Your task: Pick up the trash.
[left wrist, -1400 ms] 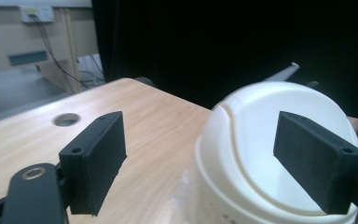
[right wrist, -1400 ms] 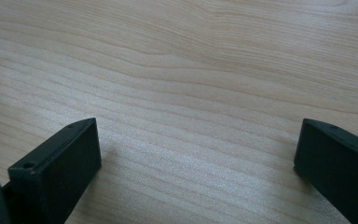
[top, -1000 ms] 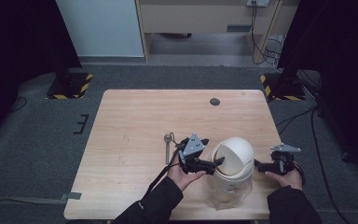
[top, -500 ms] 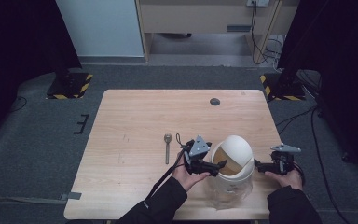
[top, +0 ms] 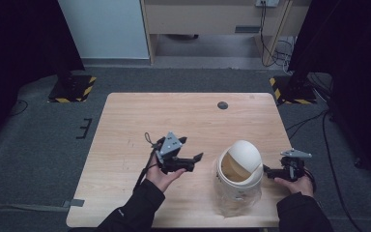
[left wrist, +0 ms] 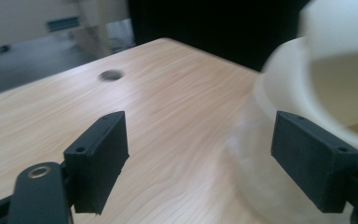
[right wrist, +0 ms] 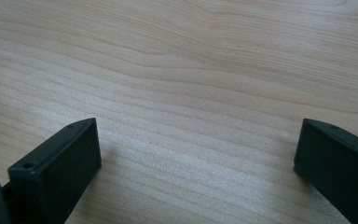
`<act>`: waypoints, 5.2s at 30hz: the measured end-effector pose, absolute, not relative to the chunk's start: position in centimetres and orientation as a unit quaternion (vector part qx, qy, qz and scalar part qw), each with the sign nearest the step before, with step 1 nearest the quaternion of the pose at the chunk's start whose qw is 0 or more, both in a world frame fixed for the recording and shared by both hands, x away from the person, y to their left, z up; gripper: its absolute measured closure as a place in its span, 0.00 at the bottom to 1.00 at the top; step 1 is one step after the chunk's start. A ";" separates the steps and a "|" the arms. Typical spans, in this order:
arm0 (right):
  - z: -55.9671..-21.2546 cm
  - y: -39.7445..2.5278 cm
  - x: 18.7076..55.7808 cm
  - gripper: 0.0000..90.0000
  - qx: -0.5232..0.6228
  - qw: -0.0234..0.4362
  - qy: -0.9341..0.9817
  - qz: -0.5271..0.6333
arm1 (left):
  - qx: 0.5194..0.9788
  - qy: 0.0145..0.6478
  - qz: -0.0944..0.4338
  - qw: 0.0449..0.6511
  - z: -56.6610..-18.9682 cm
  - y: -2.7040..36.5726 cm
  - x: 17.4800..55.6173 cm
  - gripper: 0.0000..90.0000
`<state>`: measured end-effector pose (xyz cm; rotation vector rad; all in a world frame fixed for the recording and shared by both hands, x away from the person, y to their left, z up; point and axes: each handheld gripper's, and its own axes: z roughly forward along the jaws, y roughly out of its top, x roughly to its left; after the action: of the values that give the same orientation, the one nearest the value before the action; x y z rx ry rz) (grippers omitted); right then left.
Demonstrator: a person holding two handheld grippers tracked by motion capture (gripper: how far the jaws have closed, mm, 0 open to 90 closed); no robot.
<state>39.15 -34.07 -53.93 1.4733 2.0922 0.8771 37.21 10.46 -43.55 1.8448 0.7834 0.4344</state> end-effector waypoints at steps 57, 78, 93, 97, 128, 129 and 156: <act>-52.5 -35.2 39.1 0.09 0.545 0.156 0.765 0.305 | 0.773 0.440 0.219 0.401 -51.4 14.9 41.7 0.88; -50.5 -35.3 39.0 0.12 0.536 0.188 0.743 0.354 | 0.719 0.384 0.254 0.521 -43.3 17.8 37.5 0.88; -47.0 -34.0 38.5 0.14 0.512 0.215 0.719 0.418 | 0.697 0.345 0.265 0.570 -40.2 17.0 35.9 0.88; -45.5 -33.5 38.3 0.14 0.501 0.230 0.710 0.438 | 0.694 0.336 0.265 0.580 -39.6 16.6 35.6 0.88; -34.9 -28.6 35.2 0.19 0.396 0.269 0.652 0.588 | 0.691 0.276 0.261 0.615 -37.7 13.7 33.8 0.88; -34.7 -28.4 35.0 0.19 0.392 0.267 0.651 0.592 | 0.691 0.276 0.261 0.615 -37.7 13.7 33.8 0.88; -32.4 -21.3 34.1 0.32 0.314 0.182 0.662 0.655 | 0.706 0.199 0.257 0.629 -36.8 6.8 31.7 0.88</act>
<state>34.10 -21.31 -32.41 0.8877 1.8691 1.8502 31.66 6.75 -36.78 1.6170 0.4547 0.5886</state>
